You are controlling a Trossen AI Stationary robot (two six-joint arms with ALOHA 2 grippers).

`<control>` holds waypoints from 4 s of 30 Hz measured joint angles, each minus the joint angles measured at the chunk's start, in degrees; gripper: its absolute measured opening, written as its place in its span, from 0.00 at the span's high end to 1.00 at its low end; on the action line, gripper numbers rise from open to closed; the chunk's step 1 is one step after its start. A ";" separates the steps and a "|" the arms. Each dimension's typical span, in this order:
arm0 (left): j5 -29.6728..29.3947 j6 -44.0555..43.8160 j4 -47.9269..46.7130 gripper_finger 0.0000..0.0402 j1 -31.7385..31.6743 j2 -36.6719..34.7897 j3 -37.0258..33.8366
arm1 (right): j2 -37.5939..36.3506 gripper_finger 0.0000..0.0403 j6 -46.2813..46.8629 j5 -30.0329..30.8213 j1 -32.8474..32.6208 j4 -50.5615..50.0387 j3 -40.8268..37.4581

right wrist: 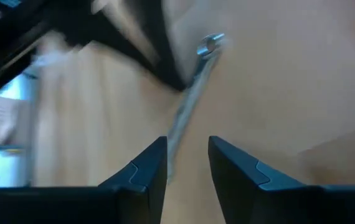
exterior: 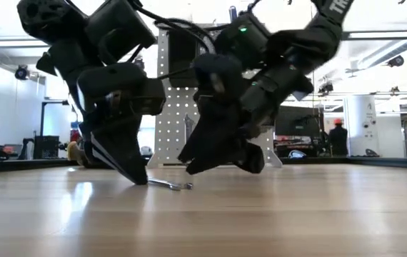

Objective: Hang tools onto peg board
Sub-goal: Hang the wrench on the peg board

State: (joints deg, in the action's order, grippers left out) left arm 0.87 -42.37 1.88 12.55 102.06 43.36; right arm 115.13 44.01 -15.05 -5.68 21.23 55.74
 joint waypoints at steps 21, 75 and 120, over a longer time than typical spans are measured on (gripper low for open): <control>-8.21 0.35 8.26 1.00 0.31 5.01 0.95 | 8.66 0.72 -1.64 -0.24 -1.39 -12.57 12.66; -39.20 5.64 43.11 1.00 4.29 -23.35 -28.58 | 5.94 1.00 -0.40 39.24 7.68 50.31 -10.47; -38.79 4.08 42.04 0.87 4.18 -22.45 -28.92 | 9.79 0.69 2.62 31.82 13.36 46.11 -6.82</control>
State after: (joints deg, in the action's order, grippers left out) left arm -37.91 -38.29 43.92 16.73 79.61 14.44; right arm 124.92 46.64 16.77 7.68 67.35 48.92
